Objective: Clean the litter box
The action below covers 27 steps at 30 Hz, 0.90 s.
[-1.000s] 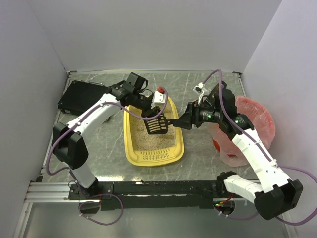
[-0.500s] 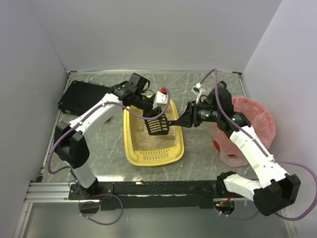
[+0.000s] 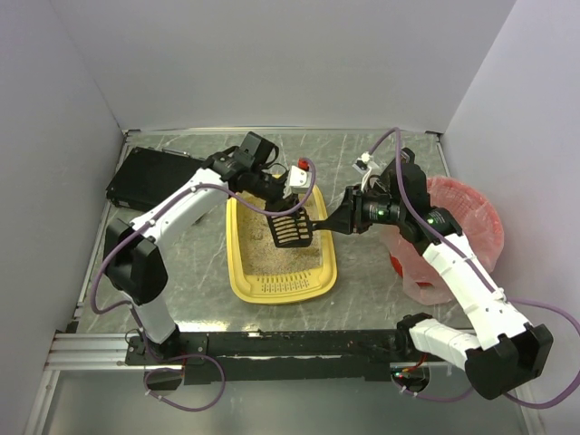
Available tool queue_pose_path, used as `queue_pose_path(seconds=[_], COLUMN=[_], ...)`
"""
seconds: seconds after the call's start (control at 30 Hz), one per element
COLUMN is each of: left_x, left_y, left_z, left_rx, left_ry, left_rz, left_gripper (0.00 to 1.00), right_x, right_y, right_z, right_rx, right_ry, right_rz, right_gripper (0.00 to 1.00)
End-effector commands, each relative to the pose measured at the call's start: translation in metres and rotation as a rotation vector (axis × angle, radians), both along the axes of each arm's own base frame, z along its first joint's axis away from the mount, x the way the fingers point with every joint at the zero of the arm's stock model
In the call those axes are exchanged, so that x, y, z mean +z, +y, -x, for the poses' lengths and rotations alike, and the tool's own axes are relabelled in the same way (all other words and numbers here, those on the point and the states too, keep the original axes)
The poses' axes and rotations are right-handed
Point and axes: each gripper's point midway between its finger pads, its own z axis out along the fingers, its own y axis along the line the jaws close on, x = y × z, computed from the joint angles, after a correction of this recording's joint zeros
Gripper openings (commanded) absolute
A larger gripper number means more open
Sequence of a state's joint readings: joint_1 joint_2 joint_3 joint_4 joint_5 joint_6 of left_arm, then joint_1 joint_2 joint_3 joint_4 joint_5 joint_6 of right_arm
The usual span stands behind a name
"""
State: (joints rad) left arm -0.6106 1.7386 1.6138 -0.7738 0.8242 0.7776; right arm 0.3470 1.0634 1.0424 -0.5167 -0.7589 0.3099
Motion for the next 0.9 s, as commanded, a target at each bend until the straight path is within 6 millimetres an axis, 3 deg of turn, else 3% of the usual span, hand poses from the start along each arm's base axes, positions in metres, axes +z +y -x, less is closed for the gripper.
queue_pose_path(seconds=[0.0, 0.2, 0.3, 0.63, 0.87], left_x=[0.021, 0.021, 0.019, 0.024, 0.021], left_y=[-0.011, -0.01, -0.009, -0.008, -0.007], left_z=[-0.006, -0.004, -0.004, -0.001, 0.004], left_rx=[-0.031, -0.044, -0.048, -0.068, -0.09], left_ry=[-0.048, -0.051, -0.051, -0.057, -0.049], left_rz=[0.064, 0.061, 0.049, 0.051, 0.043], left_gripper=[0.01, 0.01, 0.01, 0.01, 0.01], right_x=[0.013, 0.007, 0.008, 0.002, 0.017], right_y=[0.002, 0.003, 0.001, -0.001, 0.003], right_z=[0.014, 0.018, 0.022, 0.022, 0.014], right_rx=[0.047, 0.071, 0.08, 0.071, 0.037], right_ry=[-0.029, -0.005, -0.008, -0.02, -0.075], right_rz=[-0.016, 0.008, 0.018, 0.047, -0.01], right_gripper=[0.37, 0.38, 0.46, 0.42, 0.43])
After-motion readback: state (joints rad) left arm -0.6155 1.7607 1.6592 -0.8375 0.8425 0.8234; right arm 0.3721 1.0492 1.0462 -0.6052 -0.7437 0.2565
